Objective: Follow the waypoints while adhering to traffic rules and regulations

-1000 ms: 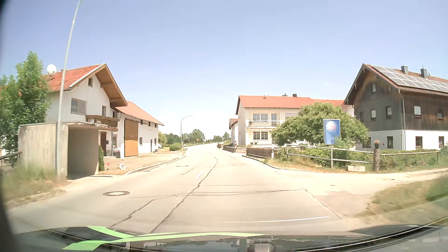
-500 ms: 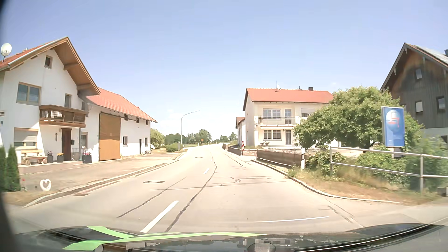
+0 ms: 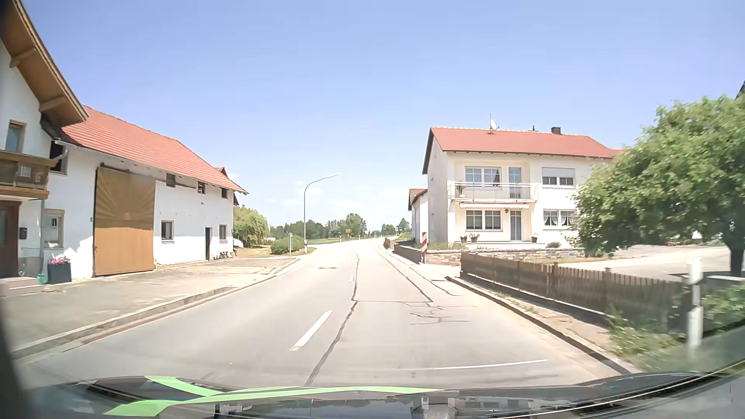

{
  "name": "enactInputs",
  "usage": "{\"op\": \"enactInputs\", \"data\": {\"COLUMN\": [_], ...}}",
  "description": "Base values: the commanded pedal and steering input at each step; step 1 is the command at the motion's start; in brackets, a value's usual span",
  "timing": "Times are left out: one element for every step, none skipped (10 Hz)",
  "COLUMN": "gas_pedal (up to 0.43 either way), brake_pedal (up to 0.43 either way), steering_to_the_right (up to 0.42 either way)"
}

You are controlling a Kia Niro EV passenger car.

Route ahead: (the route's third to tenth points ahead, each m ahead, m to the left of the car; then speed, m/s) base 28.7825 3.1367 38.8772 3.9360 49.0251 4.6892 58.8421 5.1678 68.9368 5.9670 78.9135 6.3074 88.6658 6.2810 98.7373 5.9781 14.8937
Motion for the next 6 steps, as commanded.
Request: {"op": "enactInputs", "data": {"gas_pedal": [0.248, 0.248, 0.260, 0.260, 0.248, 0.248], "brake_pedal": [0.000, 0.000, 0.000, 0.000, 0.000, 0.000], "steering_to_the_right": [-0.027, -0.027, -0.026, -0.026, -0.023, -0.021]}}
